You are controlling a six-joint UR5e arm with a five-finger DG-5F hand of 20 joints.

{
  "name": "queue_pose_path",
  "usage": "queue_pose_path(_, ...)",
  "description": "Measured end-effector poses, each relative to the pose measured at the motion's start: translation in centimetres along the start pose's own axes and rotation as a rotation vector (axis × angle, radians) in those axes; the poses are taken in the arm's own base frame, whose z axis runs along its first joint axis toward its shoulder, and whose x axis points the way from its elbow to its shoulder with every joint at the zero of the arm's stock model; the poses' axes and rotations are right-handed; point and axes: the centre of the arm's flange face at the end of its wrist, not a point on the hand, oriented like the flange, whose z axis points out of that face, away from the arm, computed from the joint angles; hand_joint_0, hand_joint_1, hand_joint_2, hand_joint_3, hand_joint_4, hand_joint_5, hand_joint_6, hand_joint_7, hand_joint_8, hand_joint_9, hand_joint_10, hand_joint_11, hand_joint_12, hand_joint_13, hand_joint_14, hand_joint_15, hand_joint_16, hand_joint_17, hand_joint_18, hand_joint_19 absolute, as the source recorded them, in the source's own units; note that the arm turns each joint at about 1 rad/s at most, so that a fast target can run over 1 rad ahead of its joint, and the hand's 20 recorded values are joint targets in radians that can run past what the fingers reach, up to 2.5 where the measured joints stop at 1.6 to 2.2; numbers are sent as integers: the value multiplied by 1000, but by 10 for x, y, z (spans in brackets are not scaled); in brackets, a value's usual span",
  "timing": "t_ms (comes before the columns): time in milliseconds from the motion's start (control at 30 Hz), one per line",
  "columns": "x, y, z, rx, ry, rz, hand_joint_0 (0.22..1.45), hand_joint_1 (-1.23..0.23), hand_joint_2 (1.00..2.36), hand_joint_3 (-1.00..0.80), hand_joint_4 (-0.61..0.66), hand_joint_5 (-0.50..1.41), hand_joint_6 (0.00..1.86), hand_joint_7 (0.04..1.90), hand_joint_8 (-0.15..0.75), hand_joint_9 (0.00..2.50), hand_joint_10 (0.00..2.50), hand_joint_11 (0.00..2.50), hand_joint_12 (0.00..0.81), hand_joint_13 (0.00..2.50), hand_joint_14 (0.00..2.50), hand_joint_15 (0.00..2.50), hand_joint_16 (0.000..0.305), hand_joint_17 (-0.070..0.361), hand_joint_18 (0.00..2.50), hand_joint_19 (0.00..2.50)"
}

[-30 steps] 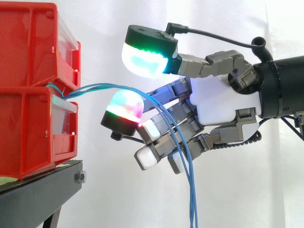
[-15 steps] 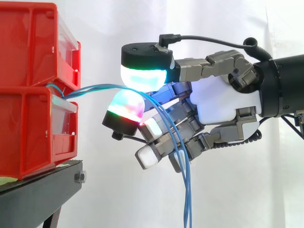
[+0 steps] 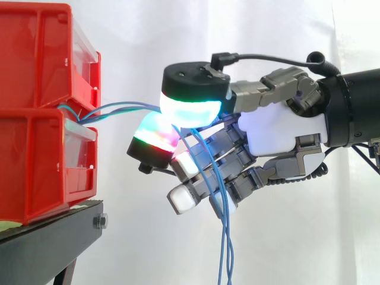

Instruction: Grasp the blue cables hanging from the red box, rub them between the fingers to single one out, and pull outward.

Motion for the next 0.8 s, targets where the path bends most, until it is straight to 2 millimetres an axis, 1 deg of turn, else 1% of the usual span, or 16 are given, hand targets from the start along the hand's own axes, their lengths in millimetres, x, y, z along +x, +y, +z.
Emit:
queue_pose_path(33, 0, 0, 0, 0, 0, 0, 734, -1022, 1002, -472, 138, -204, 905, 1023, 317, 817, 16, 770, 408, 853, 19, 550, 57, 128, 979, 598)
queue_pose_path(100, 0, 0, 0, 0, 0, 0, 728, -1020, 1000, -500, 142, -209, 905, 1015, 314, 796, 16, 769, 409, 849, 18, 553, 57, 129, 977, 588)
queue_pose_path(167, 0, 0, 0, -1, 0, 0, 674, -1017, 1000, -500, 163, -212, 904, 1017, 310, 786, 13, 764, 409, 842, 17, 551, 57, 129, 974, 594)
queue_pose_path(200, 0, 0, 0, -1, 0, 0, 618, -1002, 1000, -500, 182, -213, 904, 1002, 314, 779, 16, 772, 411, 837, 18, 558, 58, 130, 969, 605)
queue_pose_path(233, 0, 1, 0, -1, 0, 0, 558, -971, 1000, -500, 196, -213, 903, 996, 322, 784, 13, 780, 419, 840, 17, 561, 59, 132, 975, 624)
queue_pose_path(267, 0, 1, 0, -1, 0, 0, 551, -960, 1000, -500, 200, -213, 902, 995, 328, 786, 16, 778, 418, 841, 17, 564, 59, 133, 975, 632)
queue_pose_path(333, 0, 1, 0, -1, 0, 0, 485, -879, 1000, -500, 228, -204, 902, 963, 362, 839, 11, 776, 442, 874, 16, 565, 63, 142, 1013, 642)
queue_pose_path(367, 0, 1, 0, -1, 0, 0, 474, -849, 1000, -500, 233, -202, 902, 960, 367, 843, 14, 775, 447, 882, 17, 562, 64, 144, 1024, 648)
queue_pose_path(400, 0, 1, 0, -1, 0, 0, 463, -769, 1000, -500, 234, -193, 896, 975, 378, 883, 14, 778, 451, 900, 16, 568, 66, 148, 1039, 652)
queue_pose_path(500, 0, 1, 0, -2, 0, 0, 471, -663, 1000, -500, 226, -175, 883, 1002, 379, 934, 14, 762, 450, 927, 17, 574, 65, 147, 1055, 678)
queue_pose_path(600, 0, 1, 0, -2, 0, 1, 516, -621, 1000, -500, 215, -169, 874, 1036, 374, 954, 14, 766, 439, 939, 16, 586, 62, 139, 1033, 714)
queue_pose_path(667, 0, 1, 0, -2, 0, 1, 534, -613, 1000, -500, 210, -165, 871, 1049, 372, 964, 15, 767, 433, 936, 18, 587, 61, 137, 1032, 721)
queue_pose_path(733, 0, 1, 0, -2, 0, 1, 572, -616, 1004, -443, 202, -161, 869, 1072, 366, 973, 16, 760, 424, 933, 17, 589, 59, 132, 1018, 730)
queue_pose_path(800, 0, 1, 0, 0, 0, 1, 586, -659, 1011, -347, 200, -162, 870, 1100, 367, 976, 16, 778, 423, 939, 19, 588, 59, 132, 1023, 732)
